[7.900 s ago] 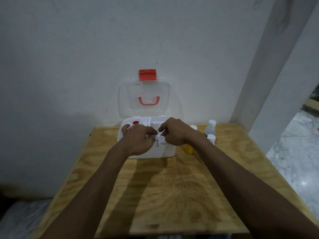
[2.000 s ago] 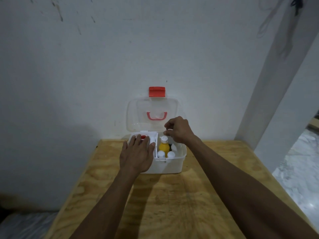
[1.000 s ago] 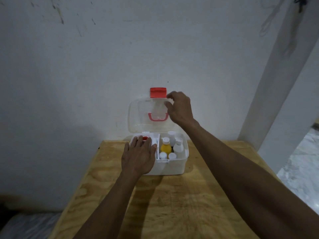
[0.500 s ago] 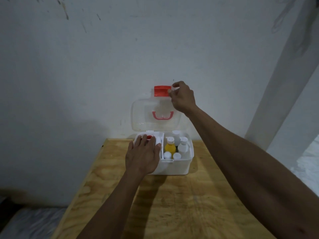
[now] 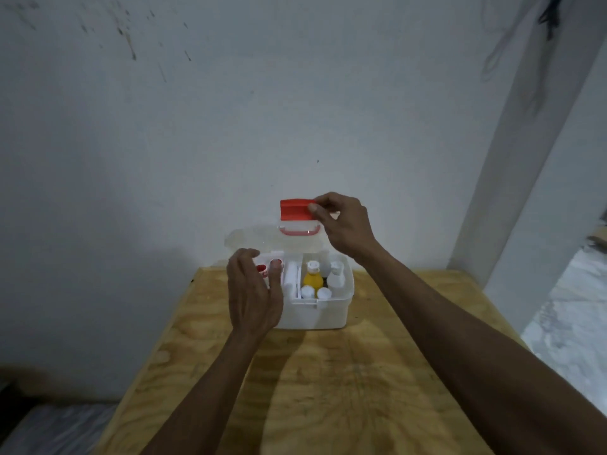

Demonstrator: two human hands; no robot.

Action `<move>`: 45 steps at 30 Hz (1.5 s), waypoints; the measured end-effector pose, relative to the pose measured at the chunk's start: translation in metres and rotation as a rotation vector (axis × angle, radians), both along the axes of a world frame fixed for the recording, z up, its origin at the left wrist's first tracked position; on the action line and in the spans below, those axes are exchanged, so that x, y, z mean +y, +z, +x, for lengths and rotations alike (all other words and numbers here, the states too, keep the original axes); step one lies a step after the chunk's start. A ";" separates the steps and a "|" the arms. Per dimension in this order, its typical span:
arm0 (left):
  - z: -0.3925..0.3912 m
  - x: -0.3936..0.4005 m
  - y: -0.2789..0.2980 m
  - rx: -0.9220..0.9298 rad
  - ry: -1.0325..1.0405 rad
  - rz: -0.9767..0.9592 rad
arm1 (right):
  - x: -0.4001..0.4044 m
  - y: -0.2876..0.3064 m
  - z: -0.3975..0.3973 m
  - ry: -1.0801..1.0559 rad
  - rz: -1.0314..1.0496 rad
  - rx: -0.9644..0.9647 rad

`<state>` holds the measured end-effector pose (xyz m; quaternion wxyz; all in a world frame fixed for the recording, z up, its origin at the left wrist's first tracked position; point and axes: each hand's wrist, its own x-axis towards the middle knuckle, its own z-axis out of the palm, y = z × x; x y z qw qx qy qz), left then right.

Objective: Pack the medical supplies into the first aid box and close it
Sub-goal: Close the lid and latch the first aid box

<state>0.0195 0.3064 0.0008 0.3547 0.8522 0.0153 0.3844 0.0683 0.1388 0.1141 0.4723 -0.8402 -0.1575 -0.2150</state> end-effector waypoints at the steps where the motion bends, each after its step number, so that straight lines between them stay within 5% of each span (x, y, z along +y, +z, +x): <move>1: -0.003 0.001 0.001 -0.060 0.031 -0.031 | -0.002 -0.005 -0.007 0.018 -0.012 0.007; 20: -0.022 0.024 -0.003 0.264 -0.200 0.196 | -0.020 -0.093 -0.076 0.131 -0.403 0.031; 26: -0.022 0.026 -0.013 0.319 -0.232 0.242 | -0.018 -0.094 -0.074 -0.006 -0.357 -0.008; 30: -0.021 0.026 -0.020 0.331 -0.256 0.239 | -0.015 -0.109 -0.065 -0.102 -0.398 0.129; 45: -0.015 0.025 -0.024 0.304 -0.281 0.158 | -0.005 -0.132 -0.063 -0.093 -0.170 0.142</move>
